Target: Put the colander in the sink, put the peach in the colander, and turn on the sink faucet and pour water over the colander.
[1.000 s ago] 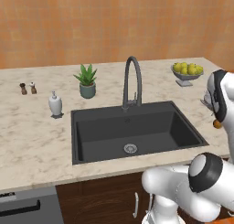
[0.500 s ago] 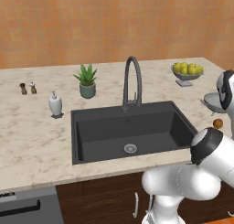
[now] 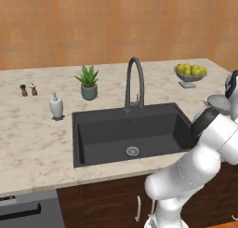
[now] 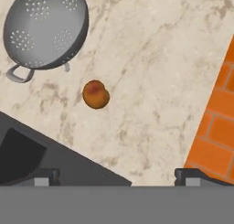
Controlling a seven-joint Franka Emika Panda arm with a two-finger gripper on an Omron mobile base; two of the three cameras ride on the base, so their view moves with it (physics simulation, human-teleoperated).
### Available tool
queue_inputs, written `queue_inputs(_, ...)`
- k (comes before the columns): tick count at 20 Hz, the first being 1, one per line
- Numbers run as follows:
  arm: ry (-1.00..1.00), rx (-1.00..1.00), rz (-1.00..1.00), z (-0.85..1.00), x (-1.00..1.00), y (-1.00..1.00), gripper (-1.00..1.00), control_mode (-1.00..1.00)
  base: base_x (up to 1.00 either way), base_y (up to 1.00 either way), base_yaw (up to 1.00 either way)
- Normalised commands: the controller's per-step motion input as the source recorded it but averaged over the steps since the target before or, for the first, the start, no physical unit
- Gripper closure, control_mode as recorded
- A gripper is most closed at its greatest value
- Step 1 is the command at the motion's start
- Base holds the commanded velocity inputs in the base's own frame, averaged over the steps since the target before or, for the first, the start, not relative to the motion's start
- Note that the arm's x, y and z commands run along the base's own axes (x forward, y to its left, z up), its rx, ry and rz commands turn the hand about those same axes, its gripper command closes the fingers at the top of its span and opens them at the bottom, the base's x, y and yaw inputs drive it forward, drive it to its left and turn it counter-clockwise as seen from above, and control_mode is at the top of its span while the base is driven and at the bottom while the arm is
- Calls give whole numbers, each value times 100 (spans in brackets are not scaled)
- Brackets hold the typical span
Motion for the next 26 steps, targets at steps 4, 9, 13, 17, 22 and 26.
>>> queue_inputs(4,0,5,-10,-31,21,-24,-100,-100,0,0,0)
queue_inputs(9,-2,7,-10,-17,21,-23,-100,-100,0,0,0)
queue_inputs(13,-2,7,-3,-9,33,-14,-100,-100,0,0,0)
queue_inputs(17,-1,3,0,-22,44,-9,-100,-100,0,0,0)
queue_inputs(22,-1,9,-1,-10,35,-45,-100,-100,0,0,0)
queue_inputs(26,-5,14,-2,0,37,-48,-100,-100,0,0,0)
